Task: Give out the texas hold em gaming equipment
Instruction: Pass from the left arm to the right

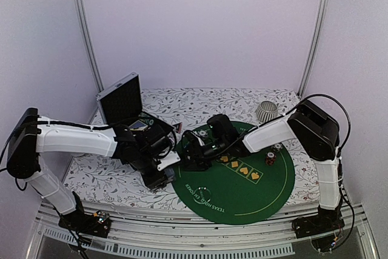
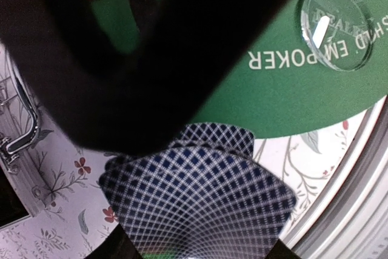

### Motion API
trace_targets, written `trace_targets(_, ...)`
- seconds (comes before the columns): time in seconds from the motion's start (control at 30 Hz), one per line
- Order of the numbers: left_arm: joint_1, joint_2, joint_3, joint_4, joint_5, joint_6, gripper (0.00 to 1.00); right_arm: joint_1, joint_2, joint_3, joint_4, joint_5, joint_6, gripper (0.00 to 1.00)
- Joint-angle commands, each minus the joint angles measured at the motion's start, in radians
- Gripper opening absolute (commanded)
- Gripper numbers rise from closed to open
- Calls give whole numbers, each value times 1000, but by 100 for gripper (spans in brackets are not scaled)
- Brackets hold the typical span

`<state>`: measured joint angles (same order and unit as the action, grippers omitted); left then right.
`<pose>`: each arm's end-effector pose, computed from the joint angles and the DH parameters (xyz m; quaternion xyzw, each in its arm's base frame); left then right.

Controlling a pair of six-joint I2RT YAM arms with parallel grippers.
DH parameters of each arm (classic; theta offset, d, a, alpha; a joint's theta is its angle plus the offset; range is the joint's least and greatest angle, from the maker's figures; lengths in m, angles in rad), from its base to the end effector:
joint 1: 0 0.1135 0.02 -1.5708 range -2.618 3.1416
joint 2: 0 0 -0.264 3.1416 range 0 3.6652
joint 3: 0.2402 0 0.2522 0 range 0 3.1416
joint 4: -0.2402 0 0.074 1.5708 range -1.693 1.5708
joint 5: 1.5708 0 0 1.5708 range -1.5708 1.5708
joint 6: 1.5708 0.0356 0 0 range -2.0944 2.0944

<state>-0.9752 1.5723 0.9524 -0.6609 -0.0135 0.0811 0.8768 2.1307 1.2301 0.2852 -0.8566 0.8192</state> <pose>0.1608 -0.2365 0.1790 0.4978 0.8551 -0.0564 0.1332 0.2600 0.3545 0.1263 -0.2141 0.8020 0.5576 0.0000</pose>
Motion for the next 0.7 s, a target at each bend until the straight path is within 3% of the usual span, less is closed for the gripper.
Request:
trace_targets(0.0, -13, -33, -12, 35, -15, -6, 37, 13, 46, 11, 128, -63, 93, 71)
trace_targets(0.37, -11, -37, -12, 58, -27, -4, 36, 49, 155, 95, 195, -127, 173, 76)
trace_targets(0.67, -11, -45, -7, 65, -51, -11, 36, 68, 203, 126, 276, -146, 244, 72)
